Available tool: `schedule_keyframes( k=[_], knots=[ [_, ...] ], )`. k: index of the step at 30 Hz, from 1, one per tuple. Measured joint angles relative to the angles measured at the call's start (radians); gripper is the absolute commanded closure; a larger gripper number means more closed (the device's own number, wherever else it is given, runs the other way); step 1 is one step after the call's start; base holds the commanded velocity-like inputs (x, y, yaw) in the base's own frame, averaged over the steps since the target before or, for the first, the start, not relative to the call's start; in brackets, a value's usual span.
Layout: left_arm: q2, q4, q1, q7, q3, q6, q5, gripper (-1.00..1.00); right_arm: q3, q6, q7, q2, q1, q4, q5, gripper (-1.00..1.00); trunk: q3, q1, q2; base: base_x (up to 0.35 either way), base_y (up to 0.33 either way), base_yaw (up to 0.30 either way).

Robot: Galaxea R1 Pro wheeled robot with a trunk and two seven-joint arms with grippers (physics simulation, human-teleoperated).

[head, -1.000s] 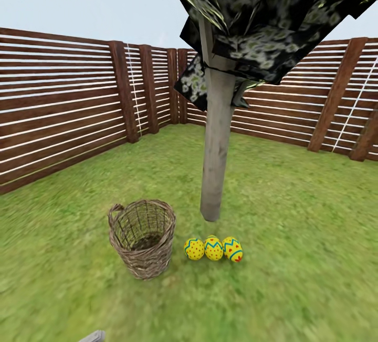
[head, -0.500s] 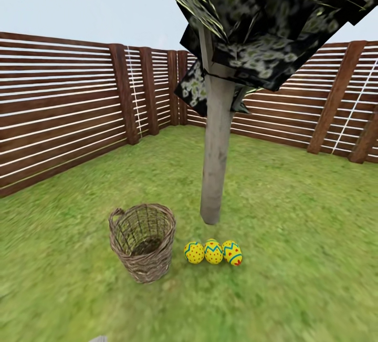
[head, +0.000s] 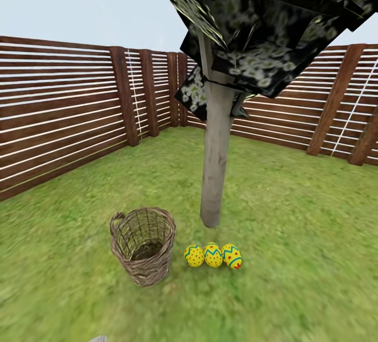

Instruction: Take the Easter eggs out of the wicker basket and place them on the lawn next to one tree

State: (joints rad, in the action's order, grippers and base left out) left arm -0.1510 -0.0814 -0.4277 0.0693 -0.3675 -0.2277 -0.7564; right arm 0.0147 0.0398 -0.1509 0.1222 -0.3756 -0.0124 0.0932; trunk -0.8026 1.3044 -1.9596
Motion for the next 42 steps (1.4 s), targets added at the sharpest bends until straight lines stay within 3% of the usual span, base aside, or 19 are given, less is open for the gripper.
schedule_keyframes(
  k=[15, 22, 30, 32, 35, 42],
  knots=[
    [0.005, 0.004, 0.0, 0.001, 0.0, -0.001, 0.0, -1.0, 0.0, 0.0, 0.0, 0.0, 0.0, 0.0, 0.0, -1.0, 0.047, -0.058, 0.105, 0.0, 0.0, 0.0],
    [0.007, 0.006, 0.0, 0.001, 0.0, -0.002, -0.001, -1.0, 0.0, -0.001, 0.0, -0.001, 0.0, 0.0, -0.001, -1.0, 0.047, -0.058, 0.105, 0.0, 0.0, 0.0],
    [0.015, 0.008, 0.0, 0.001, 0.0, -0.001, -0.002, -1.0, -0.001, -0.007, 0.0, -0.019, 0.001, -0.017, -0.001, -1.0, 0.047, -0.058, 0.105, 0.0, 0.0, 0.0],
    [0.021, 0.025, 0.0, 0.001, 0.0, -0.001, -0.002, -1.0, -0.002, -0.005, 0.0, -0.055, 0.001, -0.02, -0.001, -1.0, 0.047, -0.058, 0.105, 0.0, 0.0, 0.0],
    [0.023, 0.032, 0.0, 0.001, 0.0, -0.001, -0.002, -1.0, -0.003, -0.007, 0.0, -0.08, 0.009, -0.028, -0.003, -1.0, 0.047, -0.058, 0.105, 0.0, 0.0, 0.0],
    [0.045, 0.037, 0.0, 0.001, 0.0, -0.001, -0.001, -1.0, -0.002, -0.01, 0.0, -0.092, 0.015, -0.03, -0.002, -1.0, 0.047, -0.058, 0.105, 0.0, 0.0, 0.004]
  ],
)
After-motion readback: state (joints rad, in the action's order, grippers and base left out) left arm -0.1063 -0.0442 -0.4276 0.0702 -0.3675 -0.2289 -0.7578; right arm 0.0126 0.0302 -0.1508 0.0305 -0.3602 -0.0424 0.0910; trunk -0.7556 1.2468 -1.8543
